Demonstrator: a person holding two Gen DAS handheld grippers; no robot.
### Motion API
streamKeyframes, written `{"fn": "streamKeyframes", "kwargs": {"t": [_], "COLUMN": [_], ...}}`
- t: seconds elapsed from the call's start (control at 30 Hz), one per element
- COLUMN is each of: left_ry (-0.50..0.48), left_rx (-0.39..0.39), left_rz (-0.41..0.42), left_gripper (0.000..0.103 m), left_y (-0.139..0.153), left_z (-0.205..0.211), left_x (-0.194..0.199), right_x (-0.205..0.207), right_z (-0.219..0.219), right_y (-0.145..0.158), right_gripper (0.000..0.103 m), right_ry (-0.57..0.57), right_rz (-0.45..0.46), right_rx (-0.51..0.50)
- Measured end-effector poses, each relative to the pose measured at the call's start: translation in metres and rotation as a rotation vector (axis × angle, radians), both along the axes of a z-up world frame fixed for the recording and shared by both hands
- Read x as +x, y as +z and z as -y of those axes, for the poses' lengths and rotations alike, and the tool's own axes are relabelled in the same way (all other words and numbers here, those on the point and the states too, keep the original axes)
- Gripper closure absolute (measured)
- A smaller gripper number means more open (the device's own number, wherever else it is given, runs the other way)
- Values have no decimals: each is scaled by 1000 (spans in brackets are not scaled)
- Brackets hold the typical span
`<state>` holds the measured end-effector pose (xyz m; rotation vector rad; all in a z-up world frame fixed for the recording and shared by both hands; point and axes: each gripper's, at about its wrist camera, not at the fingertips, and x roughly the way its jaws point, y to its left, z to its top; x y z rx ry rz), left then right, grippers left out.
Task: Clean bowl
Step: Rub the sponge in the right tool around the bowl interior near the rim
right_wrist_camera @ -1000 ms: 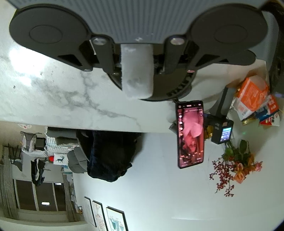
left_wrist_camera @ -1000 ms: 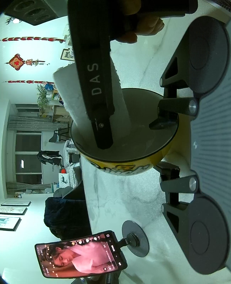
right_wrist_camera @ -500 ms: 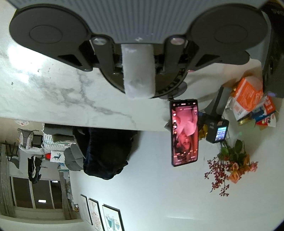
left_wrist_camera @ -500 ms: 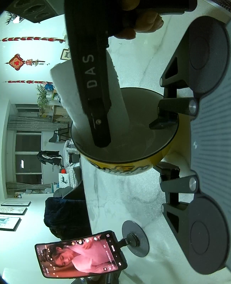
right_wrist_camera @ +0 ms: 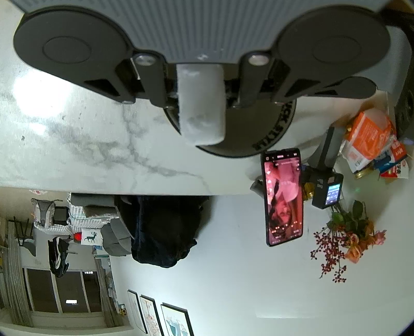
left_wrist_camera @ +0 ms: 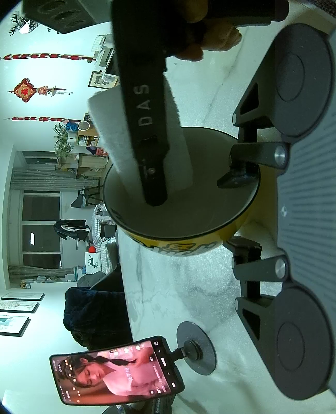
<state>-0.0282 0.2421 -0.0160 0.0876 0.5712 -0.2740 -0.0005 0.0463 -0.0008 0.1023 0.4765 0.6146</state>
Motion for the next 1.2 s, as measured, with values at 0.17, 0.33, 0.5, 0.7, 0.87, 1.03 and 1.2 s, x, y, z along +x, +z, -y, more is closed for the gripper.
{"fn": "streamKeyframes", "kwargs": {"t": [0.17,0.33,0.5,0.7,0.87,1.03,1.2], "left_ry": [8,11,10,8,2,1,5], "left_rx": [-13,-6,0,0,8,2,-9], "left_rz": [-7,-8,-9,-9,-4,-6,-12], "left_gripper": [60,59,58,58,56,55,54], "left_y": [0,0,2,4,4,4,3], "left_z": [-1,0,3,7,10,9,5], "left_x": [0,-2,-3,-7,-7,-7,-5], "right_x": [-5,-12,-11,-5,-2,-2,-3], "right_z": [-12,-23,-21,-7,-1,0,-5], "right_y": [7,9,10,6,0,-2,3], "right_gripper": [85,85,85,86,86,86,85], "right_ry": [26,68,61,31,19,15,20], "right_rz": [37,63,64,37,24,21,34], "right_rx": [-13,-28,-26,-3,3,-1,-7]}}
